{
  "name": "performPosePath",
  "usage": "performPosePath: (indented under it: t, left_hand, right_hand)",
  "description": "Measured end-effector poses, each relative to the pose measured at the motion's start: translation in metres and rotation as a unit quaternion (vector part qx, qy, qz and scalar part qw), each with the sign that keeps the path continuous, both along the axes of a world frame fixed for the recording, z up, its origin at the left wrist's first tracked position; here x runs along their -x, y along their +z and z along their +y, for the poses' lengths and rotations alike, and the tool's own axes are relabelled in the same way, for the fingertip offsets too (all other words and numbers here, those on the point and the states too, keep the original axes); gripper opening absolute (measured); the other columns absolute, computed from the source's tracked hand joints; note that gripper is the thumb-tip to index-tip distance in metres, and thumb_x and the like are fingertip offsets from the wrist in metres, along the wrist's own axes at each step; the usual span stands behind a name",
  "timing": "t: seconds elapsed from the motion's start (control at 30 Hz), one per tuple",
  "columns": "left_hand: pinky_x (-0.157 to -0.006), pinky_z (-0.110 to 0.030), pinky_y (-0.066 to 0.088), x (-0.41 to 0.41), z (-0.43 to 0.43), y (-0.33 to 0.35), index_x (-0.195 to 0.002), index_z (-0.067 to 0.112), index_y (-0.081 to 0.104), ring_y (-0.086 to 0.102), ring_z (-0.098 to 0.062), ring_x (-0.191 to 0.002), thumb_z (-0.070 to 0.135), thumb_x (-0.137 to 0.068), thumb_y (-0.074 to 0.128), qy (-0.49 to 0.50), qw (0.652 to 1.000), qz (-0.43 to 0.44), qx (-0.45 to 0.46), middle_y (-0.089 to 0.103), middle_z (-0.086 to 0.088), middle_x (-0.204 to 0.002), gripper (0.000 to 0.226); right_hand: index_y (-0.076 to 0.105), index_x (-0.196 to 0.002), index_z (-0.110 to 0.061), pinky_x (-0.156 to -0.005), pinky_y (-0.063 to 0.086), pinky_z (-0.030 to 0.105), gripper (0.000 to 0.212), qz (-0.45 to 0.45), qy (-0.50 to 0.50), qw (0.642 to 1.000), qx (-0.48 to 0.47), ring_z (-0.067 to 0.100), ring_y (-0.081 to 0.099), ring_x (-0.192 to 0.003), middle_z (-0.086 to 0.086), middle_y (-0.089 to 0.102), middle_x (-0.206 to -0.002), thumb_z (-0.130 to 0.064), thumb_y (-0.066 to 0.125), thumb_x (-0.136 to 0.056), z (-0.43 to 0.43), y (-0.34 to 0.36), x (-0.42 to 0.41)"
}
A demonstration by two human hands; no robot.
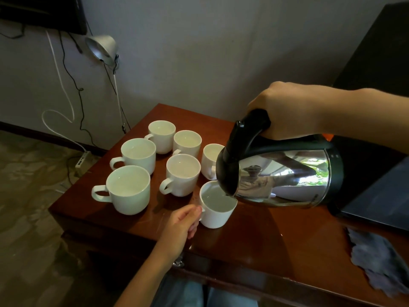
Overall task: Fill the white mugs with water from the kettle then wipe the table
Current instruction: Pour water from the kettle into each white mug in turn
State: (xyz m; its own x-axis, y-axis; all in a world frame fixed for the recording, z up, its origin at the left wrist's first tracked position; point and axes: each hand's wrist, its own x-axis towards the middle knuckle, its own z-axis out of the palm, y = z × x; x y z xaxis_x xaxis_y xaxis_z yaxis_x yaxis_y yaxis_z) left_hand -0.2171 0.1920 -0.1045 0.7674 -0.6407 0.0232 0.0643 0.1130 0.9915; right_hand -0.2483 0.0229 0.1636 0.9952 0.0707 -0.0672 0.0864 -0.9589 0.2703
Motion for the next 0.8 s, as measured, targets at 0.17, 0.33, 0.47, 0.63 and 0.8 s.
performPosePath:
  t: [0.17,0.33,0.47,0.63,0.8]
  left_hand:
    - [-0.048,-0.014,0.031,0.000,0.000,-0.001,-0.058,0.011,0.038,0.033,-0.009,-0.047,0.023,-0.096,0.047,-0.001,1.000,0.001,0.001,0.033,0.003,-0.050,0.041]
    - [-0.048,-0.015,0.030,0.000,0.001,0.001,-0.056,0.013,0.039,0.033,-0.009,-0.047,0.016,-0.097,0.043,0.000,1.000,0.003,-0.001,0.033,0.002,-0.051,0.041]
    - [-0.047,-0.015,0.029,0.000,0.000,0.001,-0.056,0.011,0.037,0.032,-0.009,-0.046,0.014,-0.096,0.043,0.004,1.000,0.005,0.002,0.032,0.001,-0.050,0.041]
    - [-0.048,-0.014,0.030,0.000,0.001,0.002,-0.055,0.013,0.038,0.032,-0.009,-0.046,0.016,-0.097,0.043,0.001,1.000,0.005,-0.004,0.032,-0.003,-0.051,0.042]
    - [-0.048,-0.015,0.029,-0.001,0.002,0.003,-0.054,0.012,0.037,0.032,-0.009,-0.045,0.015,-0.096,0.044,-0.005,1.000,0.008,-0.001,0.032,-0.003,-0.051,0.043]
  right_hand:
    - [0.063,-0.089,-0.021,-0.064,0.051,0.035,0.008,0.010,-0.006,1.000,0.003,0.017,0.057,-0.067,-0.004,0.059,-0.074,-0.020,0.062,-0.081,0.000,0.001,-0.002]
    - [0.061,-0.084,-0.022,-0.063,0.050,0.033,0.004,0.015,-0.005,1.000,0.005,0.012,0.054,-0.065,-0.007,0.056,-0.071,-0.020,0.061,-0.082,0.003,0.002,-0.004]
    - [0.064,-0.087,-0.021,-0.066,0.053,0.042,0.007,0.009,-0.001,1.000,0.006,0.018,0.057,-0.067,-0.002,0.060,-0.074,-0.021,0.063,-0.080,0.001,0.001,-0.007]
    - [0.061,-0.081,-0.022,-0.066,0.054,0.040,0.004,0.015,-0.006,1.000,-0.001,0.018,0.058,-0.065,-0.001,0.060,-0.072,-0.019,0.063,-0.080,0.000,0.002,-0.010]
    - [0.058,-0.077,-0.026,-0.061,0.049,0.032,0.010,0.015,-0.014,1.000,-0.013,0.015,0.057,-0.066,-0.004,0.059,-0.072,-0.020,0.063,-0.081,-0.002,0.001,-0.013]
